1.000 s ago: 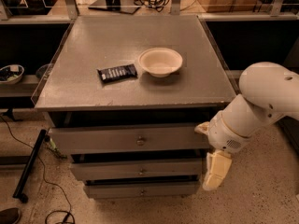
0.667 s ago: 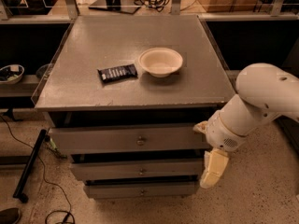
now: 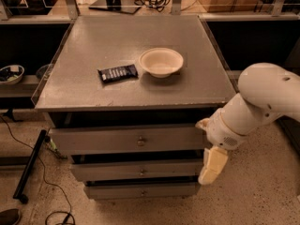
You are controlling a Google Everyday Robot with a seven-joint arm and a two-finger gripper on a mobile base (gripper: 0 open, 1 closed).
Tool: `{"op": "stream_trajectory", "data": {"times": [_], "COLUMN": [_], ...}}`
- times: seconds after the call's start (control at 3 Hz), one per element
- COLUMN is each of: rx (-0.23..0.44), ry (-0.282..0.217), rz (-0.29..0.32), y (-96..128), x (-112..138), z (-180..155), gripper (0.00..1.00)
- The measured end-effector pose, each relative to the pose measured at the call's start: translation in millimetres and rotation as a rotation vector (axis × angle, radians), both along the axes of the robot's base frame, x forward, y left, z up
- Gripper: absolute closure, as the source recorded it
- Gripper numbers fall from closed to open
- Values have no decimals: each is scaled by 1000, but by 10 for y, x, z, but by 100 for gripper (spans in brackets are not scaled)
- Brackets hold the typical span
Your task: Open top drawer
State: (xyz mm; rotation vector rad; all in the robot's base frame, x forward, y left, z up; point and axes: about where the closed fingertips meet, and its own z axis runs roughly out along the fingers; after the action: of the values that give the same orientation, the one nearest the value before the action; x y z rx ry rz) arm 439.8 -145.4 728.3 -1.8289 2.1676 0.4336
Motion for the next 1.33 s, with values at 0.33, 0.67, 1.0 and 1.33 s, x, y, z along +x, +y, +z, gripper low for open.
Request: {"op": "stream_trajectory", "data": {"times": [0.33,0.67,1.0,1.33], "rx": [48,51,64,69], "ry": [-24,-13,14,39], "rz": [-45,-47,-29,9], "y": [-30,-15,80,253], "x": [336,363,451,618], "z": [-61,-115,-209,-313], "gripper": [0,0,0,0]}}
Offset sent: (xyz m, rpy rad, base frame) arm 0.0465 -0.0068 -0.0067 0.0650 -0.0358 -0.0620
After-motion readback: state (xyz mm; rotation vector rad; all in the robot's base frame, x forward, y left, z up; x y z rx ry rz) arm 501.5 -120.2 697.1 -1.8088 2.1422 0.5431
